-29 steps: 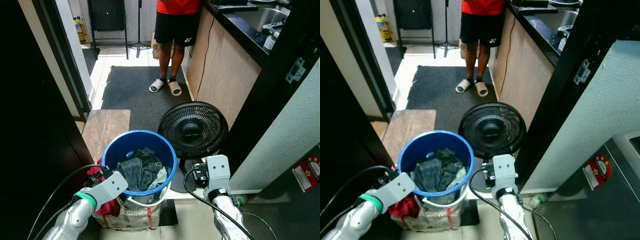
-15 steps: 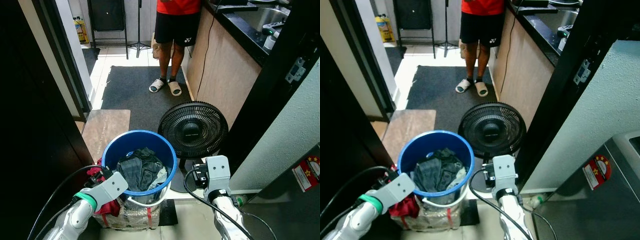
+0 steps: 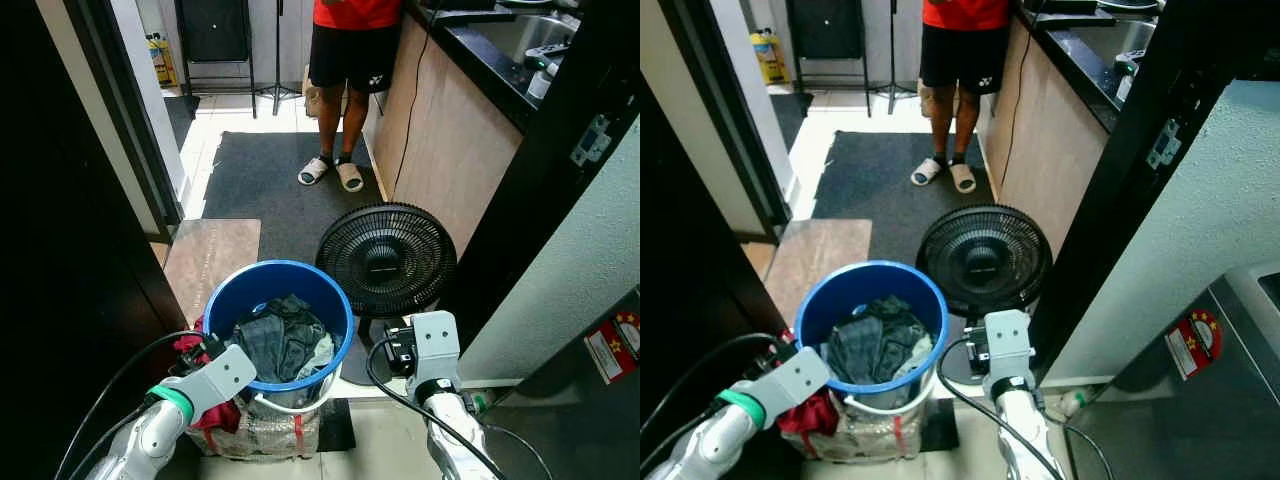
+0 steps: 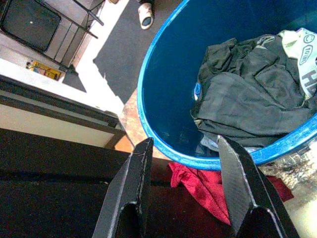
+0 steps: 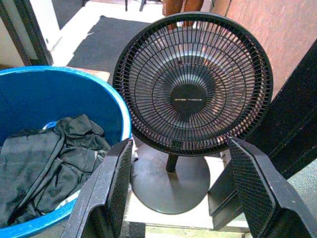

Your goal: Clothes washing

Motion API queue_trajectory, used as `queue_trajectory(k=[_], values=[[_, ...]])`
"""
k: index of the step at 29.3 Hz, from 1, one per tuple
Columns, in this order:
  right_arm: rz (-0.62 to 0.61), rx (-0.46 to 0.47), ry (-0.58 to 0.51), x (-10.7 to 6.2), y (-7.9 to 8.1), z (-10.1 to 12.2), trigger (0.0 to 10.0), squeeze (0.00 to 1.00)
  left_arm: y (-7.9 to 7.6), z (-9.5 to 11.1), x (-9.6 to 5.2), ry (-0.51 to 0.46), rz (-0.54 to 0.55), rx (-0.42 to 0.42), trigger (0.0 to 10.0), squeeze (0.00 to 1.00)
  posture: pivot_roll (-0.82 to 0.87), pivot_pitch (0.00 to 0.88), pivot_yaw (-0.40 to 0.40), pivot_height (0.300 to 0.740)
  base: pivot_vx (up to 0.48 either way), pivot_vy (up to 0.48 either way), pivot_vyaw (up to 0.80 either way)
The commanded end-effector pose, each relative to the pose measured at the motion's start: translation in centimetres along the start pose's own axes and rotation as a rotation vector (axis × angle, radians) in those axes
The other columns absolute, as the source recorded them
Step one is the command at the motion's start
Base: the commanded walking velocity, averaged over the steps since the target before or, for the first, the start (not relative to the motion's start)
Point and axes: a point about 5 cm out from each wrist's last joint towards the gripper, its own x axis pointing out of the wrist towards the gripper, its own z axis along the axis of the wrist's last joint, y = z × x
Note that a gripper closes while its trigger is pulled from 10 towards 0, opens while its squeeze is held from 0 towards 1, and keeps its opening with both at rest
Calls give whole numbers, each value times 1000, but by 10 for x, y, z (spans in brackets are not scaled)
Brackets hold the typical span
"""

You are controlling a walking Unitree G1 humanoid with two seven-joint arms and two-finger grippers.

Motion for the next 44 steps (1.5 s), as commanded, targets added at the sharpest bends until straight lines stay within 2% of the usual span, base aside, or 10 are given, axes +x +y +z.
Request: queue_trajectory(k=[1, 44], values=[[3, 3, 32, -3, 1, -7, 10000, 0, -2, -5, -4, 17, -11, 1, 10000, 0, 15, 67, 50, 740, 0, 0, 0], [3, -6, 28, -2, 0, -6, 10000, 0, -2, -5, -2, 21, -13, 1, 10000, 0, 4, 50, 48, 740, 0, 0, 0]])
